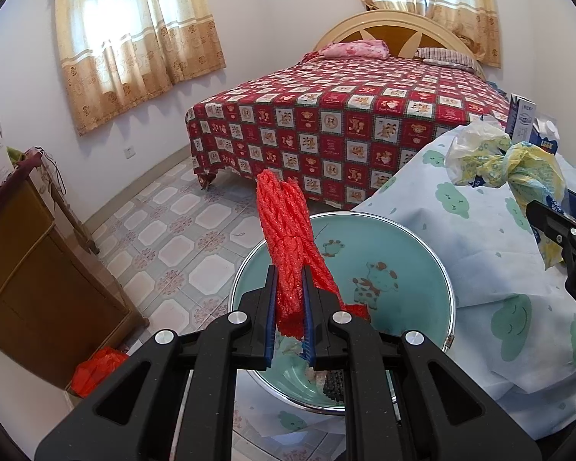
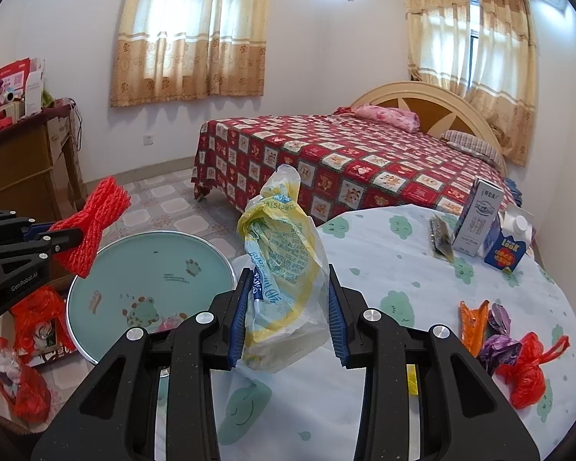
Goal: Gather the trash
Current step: 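Carry the red mesh over the teal bin with the left gripper while the right carries the printed bag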
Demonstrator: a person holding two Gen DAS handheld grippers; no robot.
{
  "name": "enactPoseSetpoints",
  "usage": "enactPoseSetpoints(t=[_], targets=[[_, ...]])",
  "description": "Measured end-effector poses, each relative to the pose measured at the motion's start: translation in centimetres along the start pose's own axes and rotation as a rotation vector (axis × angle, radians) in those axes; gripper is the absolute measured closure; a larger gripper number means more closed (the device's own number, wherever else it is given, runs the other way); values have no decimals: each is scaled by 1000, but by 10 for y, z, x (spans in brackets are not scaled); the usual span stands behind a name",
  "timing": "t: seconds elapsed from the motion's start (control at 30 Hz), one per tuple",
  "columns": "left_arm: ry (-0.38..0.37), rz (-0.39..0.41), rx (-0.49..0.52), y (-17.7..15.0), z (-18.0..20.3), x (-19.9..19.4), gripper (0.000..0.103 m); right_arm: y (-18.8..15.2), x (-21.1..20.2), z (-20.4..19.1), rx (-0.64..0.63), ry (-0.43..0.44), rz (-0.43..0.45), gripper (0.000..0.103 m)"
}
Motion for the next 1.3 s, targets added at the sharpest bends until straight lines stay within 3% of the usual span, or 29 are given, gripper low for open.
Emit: enactPoseSetpoints(t=[1.3], targets=[[58,13,-42,7,-27,8,91,19,25,-29,-56,60,-4,67]])
Point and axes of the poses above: each gripper's, at about its wrist camera, not at the fingertips, and x roughly the way its jaws point, z to its right, y to its top, the point moved 2 cm from there along x, roughly the way its jaws point, and after that the axes turned 15 degrees about -x, right-handed, at the moved point
